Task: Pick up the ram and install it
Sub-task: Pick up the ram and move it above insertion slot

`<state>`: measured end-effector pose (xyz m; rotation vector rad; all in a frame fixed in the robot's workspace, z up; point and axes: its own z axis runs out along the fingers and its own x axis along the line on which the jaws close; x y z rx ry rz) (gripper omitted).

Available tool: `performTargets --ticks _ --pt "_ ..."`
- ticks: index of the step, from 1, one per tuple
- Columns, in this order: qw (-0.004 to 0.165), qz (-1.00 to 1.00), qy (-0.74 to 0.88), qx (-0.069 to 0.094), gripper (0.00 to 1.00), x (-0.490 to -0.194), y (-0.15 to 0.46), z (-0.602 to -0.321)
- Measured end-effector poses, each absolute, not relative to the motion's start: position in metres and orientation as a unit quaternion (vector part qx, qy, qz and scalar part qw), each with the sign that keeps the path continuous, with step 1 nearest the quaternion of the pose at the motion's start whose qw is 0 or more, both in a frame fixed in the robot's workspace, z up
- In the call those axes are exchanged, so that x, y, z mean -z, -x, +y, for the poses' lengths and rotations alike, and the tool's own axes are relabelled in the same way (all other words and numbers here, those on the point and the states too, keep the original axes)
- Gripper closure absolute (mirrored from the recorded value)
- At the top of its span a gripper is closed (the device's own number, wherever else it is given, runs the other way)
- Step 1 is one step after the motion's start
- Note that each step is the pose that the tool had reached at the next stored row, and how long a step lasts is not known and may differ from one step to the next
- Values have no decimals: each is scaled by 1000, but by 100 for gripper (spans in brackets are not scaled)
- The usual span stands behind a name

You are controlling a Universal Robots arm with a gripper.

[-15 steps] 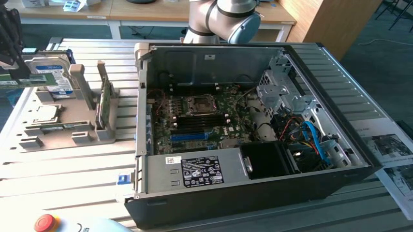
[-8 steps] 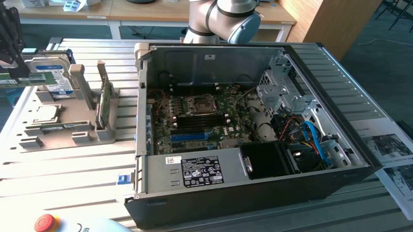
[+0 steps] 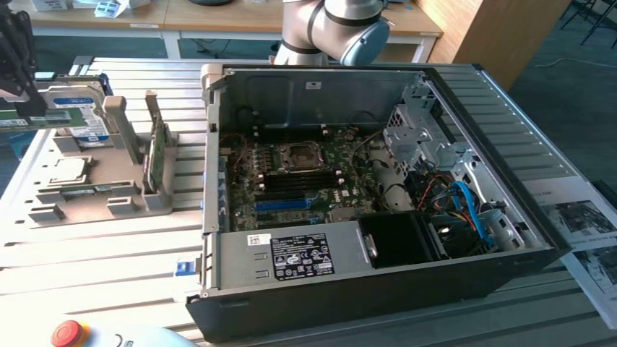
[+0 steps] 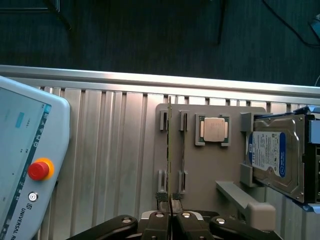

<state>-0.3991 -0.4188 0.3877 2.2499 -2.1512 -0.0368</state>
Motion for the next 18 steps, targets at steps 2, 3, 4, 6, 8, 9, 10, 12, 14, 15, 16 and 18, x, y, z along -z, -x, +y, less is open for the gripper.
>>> performTargets --ticks 2,3,4,6,8,9,10,12,14,15,16,18 --pt "14 -691 -723 12 88 -388 397 -419" --pt "14 -691 -723 12 88 -388 395 -419" --pt "14 -691 -723 12 88 -388 394 -420" --pt "15 -691 -723 12 88 -388 390 -420" --pt "15 -691 -723 12 88 -388 386 -421" --pt "15 -691 -723 13 88 -388 384 -421" --pt "15 -691 -723 13 88 -388 382 -422" --pt "15 -691 -723 13 88 -388 377 -422" --pt "16 -691 -723 13 88 -388 372 -423" --pt "16 -691 -723 13 88 -388 369 -423" --pt "16 -691 -723 14 88 -388 367 -424" --pt "16 -691 -723 14 88 -388 362 -424"
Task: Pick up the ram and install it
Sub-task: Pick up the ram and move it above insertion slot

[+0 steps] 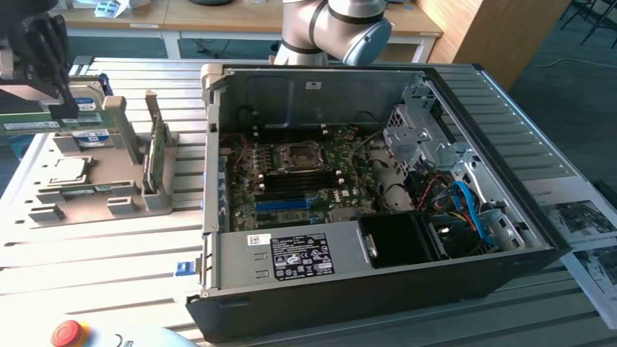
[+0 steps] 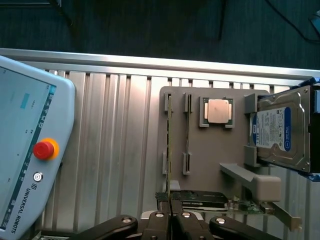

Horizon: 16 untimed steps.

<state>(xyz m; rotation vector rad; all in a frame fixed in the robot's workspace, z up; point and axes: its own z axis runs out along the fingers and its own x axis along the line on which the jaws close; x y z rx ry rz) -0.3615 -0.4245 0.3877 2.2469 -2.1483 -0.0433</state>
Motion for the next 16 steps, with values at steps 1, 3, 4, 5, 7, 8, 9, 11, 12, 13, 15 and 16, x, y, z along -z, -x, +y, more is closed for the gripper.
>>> performTargets --ticks 1,3,4,5,7,8,9,11,12,13,15,16 --pt "16 -691 -723 14 88 -388 359 -425" --pt "17 -691 -723 14 88 -388 353 -426" --pt "17 -691 -723 15 88 -388 350 -426" --pt "17 -691 -723 15 88 -388 347 -426" --pt "17 -691 -723 15 88 -388 342 -427" --pt "18 -691 -723 15 88 -388 339 -427" --pt "18 -691 -723 16 88 -388 336 -428" --pt "18 -691 -723 16 88 -388 329 -428" --pt "18 -691 -723 16 88 -388 326 -429" --pt "18 -691 -723 16 88 -388 324 -429" --pt "18 -691 -723 16 88 -388 322 -429" --pt "19 -691 -723 16 88 -388 322 -429"
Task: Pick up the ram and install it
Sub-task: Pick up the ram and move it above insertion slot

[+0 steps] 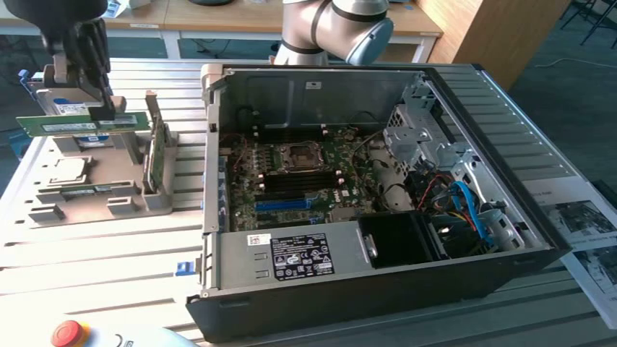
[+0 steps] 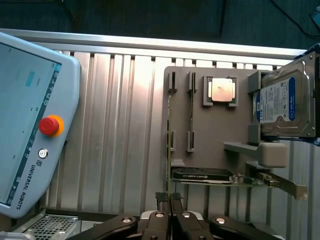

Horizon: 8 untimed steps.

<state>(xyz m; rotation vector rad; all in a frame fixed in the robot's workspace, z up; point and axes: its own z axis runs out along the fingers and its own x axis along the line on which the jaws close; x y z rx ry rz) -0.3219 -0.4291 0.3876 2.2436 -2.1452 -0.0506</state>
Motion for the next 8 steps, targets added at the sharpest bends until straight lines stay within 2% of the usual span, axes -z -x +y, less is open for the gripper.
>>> performTargets --ticks 8 --pt "19 -691 -723 17 88 -391 322 -429"
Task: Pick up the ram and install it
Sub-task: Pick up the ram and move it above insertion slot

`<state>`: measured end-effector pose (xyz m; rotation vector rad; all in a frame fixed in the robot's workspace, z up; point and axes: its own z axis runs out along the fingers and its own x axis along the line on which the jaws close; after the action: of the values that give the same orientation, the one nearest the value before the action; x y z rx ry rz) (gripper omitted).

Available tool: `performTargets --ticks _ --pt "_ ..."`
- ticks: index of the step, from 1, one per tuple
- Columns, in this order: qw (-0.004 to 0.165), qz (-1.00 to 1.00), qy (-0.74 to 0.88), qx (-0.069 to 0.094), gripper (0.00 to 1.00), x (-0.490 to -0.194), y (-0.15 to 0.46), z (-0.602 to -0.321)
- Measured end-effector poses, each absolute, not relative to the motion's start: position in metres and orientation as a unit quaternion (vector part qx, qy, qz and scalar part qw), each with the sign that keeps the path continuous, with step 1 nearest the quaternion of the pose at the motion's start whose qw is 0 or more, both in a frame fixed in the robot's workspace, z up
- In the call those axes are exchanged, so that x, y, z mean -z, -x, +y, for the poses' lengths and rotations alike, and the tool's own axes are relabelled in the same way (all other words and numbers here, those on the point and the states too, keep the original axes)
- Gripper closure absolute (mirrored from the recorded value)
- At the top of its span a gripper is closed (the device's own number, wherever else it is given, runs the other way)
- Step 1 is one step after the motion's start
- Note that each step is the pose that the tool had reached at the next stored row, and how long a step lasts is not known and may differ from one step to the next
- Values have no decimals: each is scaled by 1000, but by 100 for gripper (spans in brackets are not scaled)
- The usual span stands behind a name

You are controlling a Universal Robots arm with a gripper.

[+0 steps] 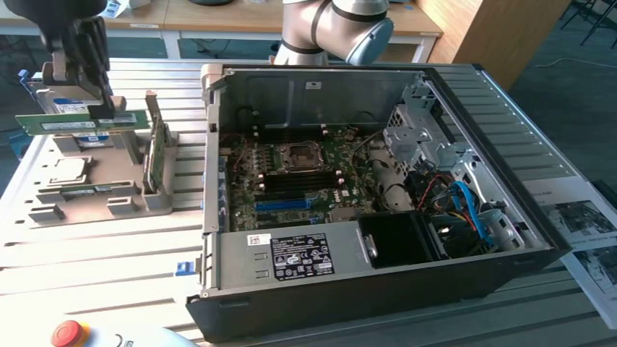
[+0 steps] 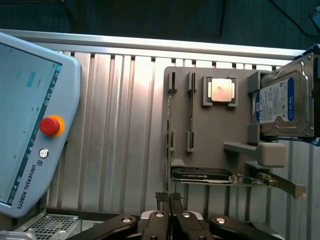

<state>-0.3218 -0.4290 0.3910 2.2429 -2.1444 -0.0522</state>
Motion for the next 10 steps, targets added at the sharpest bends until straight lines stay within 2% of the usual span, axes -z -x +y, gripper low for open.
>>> performTargets --ticks 10 --pt "21 -691 -723 19 88 -404 322 -429"
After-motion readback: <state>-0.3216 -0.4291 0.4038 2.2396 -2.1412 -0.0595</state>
